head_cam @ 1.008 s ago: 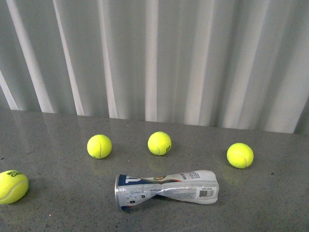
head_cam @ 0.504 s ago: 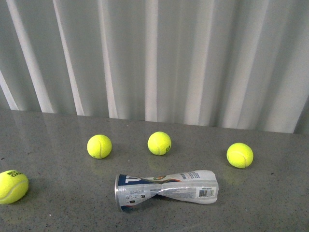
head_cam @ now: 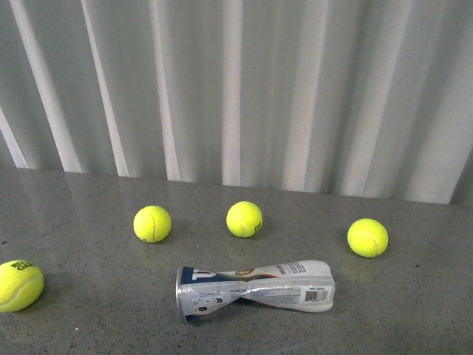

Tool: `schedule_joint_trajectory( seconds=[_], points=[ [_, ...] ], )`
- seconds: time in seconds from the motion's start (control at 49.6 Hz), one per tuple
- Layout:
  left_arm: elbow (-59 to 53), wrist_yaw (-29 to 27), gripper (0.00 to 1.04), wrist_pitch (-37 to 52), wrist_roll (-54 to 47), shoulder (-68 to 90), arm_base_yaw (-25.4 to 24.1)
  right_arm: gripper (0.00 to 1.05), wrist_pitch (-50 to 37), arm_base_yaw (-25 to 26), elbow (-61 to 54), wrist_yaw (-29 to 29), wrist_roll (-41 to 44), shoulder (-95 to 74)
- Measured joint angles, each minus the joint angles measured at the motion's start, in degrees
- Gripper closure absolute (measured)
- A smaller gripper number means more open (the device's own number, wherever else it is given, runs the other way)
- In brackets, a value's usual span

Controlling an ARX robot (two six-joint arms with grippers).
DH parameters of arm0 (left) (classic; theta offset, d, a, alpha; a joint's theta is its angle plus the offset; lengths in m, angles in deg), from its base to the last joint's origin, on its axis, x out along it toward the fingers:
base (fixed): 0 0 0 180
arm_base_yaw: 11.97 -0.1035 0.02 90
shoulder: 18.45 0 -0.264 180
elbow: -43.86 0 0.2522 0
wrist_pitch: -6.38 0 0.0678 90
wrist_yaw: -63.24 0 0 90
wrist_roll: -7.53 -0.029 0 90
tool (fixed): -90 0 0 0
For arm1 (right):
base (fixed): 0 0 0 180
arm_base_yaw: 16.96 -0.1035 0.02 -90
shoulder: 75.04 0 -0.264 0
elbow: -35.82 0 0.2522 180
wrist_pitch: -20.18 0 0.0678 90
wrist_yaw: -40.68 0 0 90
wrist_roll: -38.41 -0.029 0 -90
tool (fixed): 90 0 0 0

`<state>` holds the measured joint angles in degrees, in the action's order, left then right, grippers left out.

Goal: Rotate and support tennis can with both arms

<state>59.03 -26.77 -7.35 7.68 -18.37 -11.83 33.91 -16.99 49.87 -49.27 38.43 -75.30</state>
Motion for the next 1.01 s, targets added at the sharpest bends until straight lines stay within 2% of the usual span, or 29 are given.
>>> schedule_joint_trajectory(
  seconds=[0.04, 0.101, 0.423, 0.464, 0.484, 0.524, 0.625, 0.686, 0.827, 1.008],
  points=[
    [0.0, 0.0, 0.07, 0.0, 0.0, 0.0, 0.0, 0.05, 0.0, 0.0, 0.0, 0.0, -0.07, 0.0],
    [0.0, 0.0, 0.07, 0.0, 0.0, 0.0, 0.0, 0.08, 0.0, 0.0, 0.0, 0.0, -0.02, 0.0],
    [0.0, 0.0, 0.07, 0.0, 0.0, 0.0, 0.0, 0.07, 0.0, 0.0, 0.0, 0.0, -0.02, 0.0],
    [1.16, 0.9, 0.07, -3.56, 1.03, 2.1, -0.33, 0.07, 0.0, 0.0, 0.0, 0.0, -0.02, 0.0],
    [3.19, 3.17, 0.07, -8.31, 2.03, 5.73, -0.81, 0.07, 0.0, 0.0, 0.0, -0.04, -0.02, 0.0],
    [5.81, 7.98, 0.07, -8.9, 1.95, 15.26, -1.99, 0.07, 0.0, 0.0, 0.0, 0.02, 0.0, 0.0],
    [8.9, 18.36, 0.07, 4.96, 2.21, 38.66, -5.07, 0.07, 0.0, 0.0, 0.0, 0.02, -0.02, 0.02],
    [11.28, 22.12, 0.07, 12.0, 2.67, 49.31, -5.9, 0.07, 0.0, 0.0, 0.0, 0.0, -0.02, 0.0],
    [19.02, 28.85, 0.07, 24.55, 2.73, 77.4, -6.16, 0.07, 0.0, 0.0, 0.0, 0.0, -0.02, 0.02],
    [25.77, 31.17, 0.07, 26.73, 2.47, 96.7, -4.37, 0.07, 0.0, 0.0, 0.0, 0.0, -0.02, 0.02]
  ],
)
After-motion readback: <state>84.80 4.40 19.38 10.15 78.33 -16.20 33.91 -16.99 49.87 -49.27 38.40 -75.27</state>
